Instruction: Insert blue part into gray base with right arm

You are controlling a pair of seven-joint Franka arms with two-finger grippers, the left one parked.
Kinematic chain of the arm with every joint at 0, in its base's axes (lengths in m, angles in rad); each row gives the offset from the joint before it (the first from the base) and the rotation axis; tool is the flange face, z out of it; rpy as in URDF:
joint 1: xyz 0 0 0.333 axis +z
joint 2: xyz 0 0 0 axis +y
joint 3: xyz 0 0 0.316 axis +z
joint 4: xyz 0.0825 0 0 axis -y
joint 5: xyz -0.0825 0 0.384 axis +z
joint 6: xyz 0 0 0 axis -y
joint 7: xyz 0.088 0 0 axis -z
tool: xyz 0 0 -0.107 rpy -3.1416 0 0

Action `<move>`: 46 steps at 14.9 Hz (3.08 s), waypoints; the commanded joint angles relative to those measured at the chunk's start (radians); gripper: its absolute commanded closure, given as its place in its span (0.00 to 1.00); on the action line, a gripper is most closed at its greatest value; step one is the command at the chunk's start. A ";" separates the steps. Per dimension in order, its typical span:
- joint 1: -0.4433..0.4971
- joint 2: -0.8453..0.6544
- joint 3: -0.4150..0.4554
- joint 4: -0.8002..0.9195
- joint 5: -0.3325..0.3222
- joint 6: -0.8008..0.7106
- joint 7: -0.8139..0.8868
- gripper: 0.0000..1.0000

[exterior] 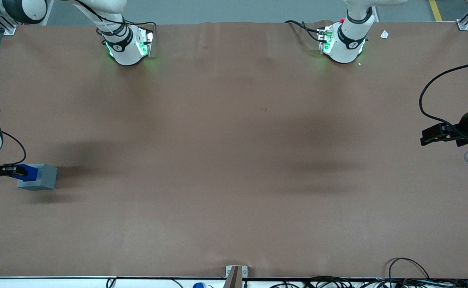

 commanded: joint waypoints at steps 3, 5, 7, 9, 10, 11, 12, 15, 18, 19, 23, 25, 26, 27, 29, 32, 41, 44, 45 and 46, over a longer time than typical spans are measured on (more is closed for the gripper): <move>-0.024 0.021 0.019 0.018 0.005 0.002 -0.024 0.73; -0.022 0.021 0.019 0.018 0.007 0.002 -0.018 0.72; -0.024 0.023 0.019 0.018 0.007 0.003 -0.018 0.59; -0.024 0.021 0.019 0.018 0.008 0.002 -0.018 0.30; -0.022 0.020 0.019 0.019 0.007 0.002 -0.018 0.21; -0.022 0.018 0.019 0.021 0.007 0.002 -0.018 0.18; -0.019 0.015 0.019 0.021 0.007 0.000 -0.018 0.15; 0.001 -0.011 0.022 0.021 0.013 -0.006 -0.017 0.00; 0.027 -0.080 0.030 0.013 0.015 -0.047 -0.017 0.00; 0.040 -0.100 0.030 0.012 0.015 -0.076 -0.017 0.00; 0.100 -0.204 0.030 0.004 0.015 -0.148 0.087 0.00; 0.142 -0.265 0.030 -0.017 0.015 -0.178 0.129 0.00; 0.157 -0.303 0.030 -0.043 0.015 -0.175 0.141 0.00; 0.171 -0.334 0.028 -0.059 0.015 -0.173 0.147 0.00; 0.200 -0.380 0.028 -0.066 0.015 -0.197 0.210 0.00; 0.272 -0.462 0.028 -0.068 0.012 -0.276 0.323 0.00; 0.312 -0.649 0.030 -0.120 0.013 -0.400 0.384 0.00; 0.309 -0.729 0.028 -0.217 0.021 -0.350 0.384 0.00; 0.310 -0.730 0.028 -0.217 0.028 -0.354 0.384 0.00; 0.312 -0.726 0.028 -0.208 0.028 -0.359 0.382 0.00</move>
